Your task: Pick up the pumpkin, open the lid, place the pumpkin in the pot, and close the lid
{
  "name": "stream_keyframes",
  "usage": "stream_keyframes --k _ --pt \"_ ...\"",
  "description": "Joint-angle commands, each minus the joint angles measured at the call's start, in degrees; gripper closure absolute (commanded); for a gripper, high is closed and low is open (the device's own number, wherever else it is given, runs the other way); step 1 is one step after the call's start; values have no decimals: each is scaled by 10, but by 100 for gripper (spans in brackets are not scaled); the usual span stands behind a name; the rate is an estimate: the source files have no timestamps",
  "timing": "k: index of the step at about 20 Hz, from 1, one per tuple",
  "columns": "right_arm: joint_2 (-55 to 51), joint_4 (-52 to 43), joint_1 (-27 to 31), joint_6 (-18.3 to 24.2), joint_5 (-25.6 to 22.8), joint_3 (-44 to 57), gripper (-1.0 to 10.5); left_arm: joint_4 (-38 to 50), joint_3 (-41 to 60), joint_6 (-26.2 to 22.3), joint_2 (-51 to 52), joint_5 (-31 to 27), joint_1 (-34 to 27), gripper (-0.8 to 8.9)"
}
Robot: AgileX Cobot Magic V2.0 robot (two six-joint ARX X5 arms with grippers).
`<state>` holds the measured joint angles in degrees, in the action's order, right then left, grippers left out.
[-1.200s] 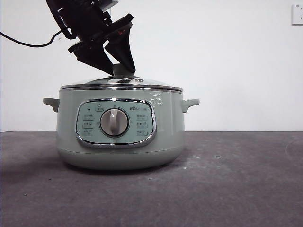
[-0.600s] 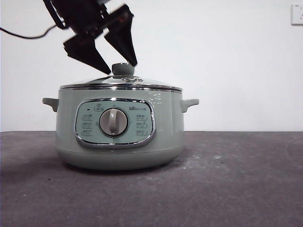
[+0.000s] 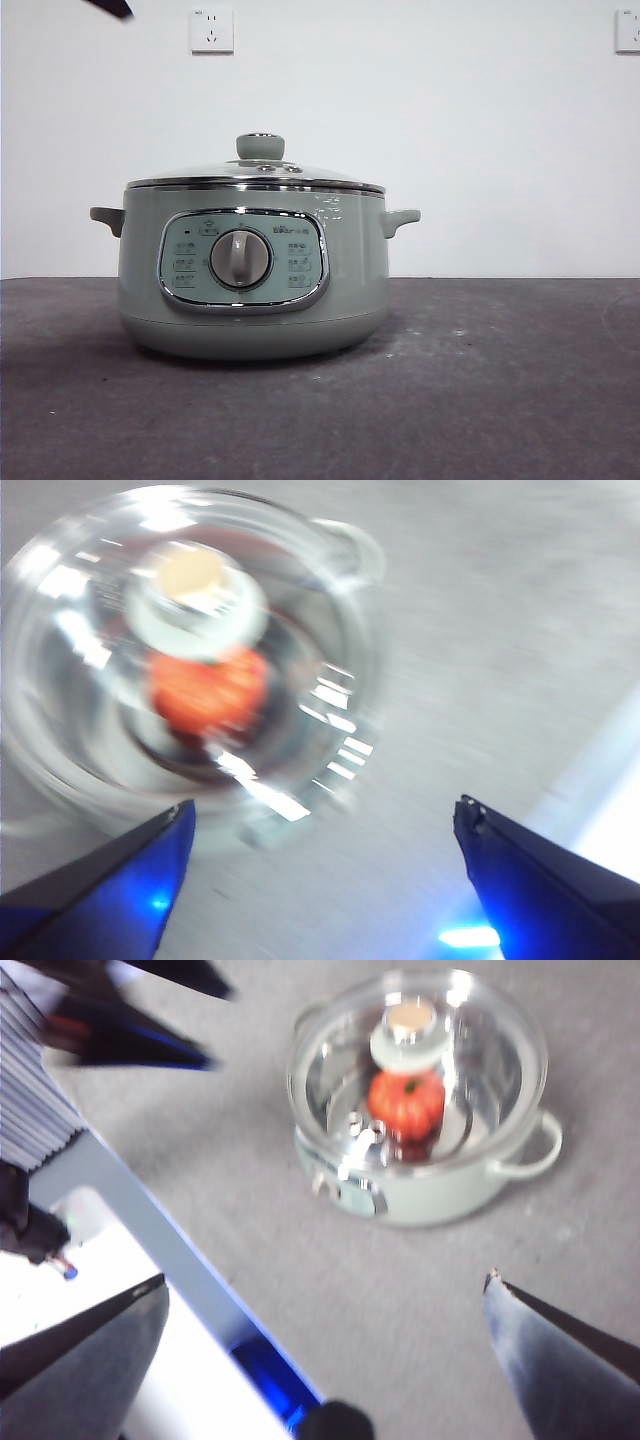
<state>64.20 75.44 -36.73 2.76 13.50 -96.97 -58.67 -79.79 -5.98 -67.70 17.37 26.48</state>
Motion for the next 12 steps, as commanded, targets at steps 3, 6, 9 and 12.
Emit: stream_keyframes --k 3,6,9,12 --pt "0 32 -1 -5 3 2 677 -59 6 1 52 43 2 735" --pt "0 32 -1 3 43 3 955 -87 6 1 72 64 2 822" --pt "0 28 -1 9 57 3 946 -98 6 1 77 69 2 822" --pt "-2 29 -1 -17 57 2 946 -99 6 1 76 68 2 816"
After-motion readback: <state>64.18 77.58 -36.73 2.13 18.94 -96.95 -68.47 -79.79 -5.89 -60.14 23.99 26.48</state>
